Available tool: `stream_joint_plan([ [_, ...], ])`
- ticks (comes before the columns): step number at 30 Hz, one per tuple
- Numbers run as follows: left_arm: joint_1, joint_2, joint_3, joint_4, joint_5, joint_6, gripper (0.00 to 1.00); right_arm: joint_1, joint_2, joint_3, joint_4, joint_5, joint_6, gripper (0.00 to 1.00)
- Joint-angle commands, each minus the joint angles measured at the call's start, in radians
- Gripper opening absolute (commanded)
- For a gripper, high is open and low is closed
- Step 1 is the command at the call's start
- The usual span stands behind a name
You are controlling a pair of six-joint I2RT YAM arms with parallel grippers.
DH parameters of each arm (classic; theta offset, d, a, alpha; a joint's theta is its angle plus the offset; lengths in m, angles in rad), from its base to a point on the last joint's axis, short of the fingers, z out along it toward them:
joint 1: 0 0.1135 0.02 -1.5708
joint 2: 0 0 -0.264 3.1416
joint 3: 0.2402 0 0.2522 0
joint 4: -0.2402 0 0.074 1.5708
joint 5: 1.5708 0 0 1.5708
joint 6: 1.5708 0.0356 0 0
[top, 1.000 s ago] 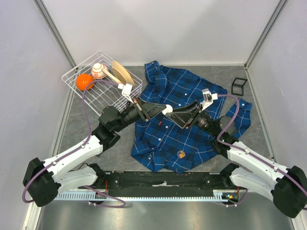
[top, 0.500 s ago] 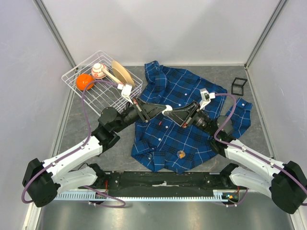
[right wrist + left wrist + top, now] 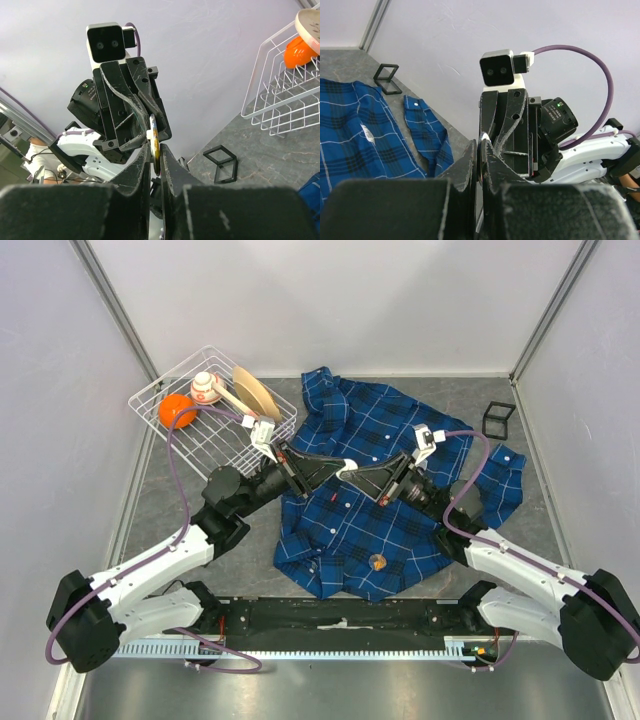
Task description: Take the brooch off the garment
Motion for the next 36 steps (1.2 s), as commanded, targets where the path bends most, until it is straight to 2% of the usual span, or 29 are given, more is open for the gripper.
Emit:
stream_joint_plan([
  [1, -0.020, -0.010, 0.018, 0.022, 0.116, 0.088, 0.02, 0.006, 0.020, 0.033, 0.007, -0.016, 0.013, 0.10],
  [11, -0.022, -0.001, 0.035, 0.011, 0.211, 0.140, 0.02, 0.008, 0.035, 0.057, -0.034, -0.033, 0.033, 0.08],
  [15, -0.022, -0.015, 0.033, -0.007, 0.208, 0.154, 0.02, 0.008, 0.026, 0.047, -0.037, -0.025, 0.041, 0.04],
  [16, -0.022, -0.019, 0.030, -0.009, 0.196, 0.156, 0.02, 0.006, 0.023, 0.040, -0.042, -0.001, 0.042, 0.00],
  [31, -0.045, -0.087, -0.045, 0.022, -0.013, 0.099, 0.02, 0.014, 0.007, -0.085, 0.151, 0.177, 0.163, 0.01],
  [36, -0.046, -0.093, -0.050, 0.026, -0.025, 0.102, 0.02, 0.016, 0.026, -0.110, 0.197, 0.194, 0.206, 0.01],
])
